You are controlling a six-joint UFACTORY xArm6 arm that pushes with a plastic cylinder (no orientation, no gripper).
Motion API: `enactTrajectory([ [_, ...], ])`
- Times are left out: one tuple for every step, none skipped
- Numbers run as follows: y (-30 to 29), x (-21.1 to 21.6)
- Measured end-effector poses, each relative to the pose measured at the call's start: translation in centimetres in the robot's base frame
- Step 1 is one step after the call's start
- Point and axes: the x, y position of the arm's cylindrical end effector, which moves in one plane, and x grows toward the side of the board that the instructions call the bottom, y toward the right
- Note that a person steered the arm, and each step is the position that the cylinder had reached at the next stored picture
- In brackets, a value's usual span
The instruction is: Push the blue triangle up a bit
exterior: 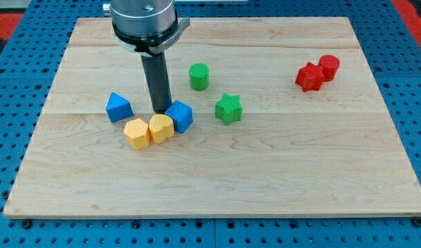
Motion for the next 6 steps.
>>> enactTrajectory([
  [-4.6,1.0],
  [-5.4,3.5],
  [-9.1,3.6],
  [-10.7,0.5],
  [-10.6,-2.8],
  [-7.6,-3.8],
])
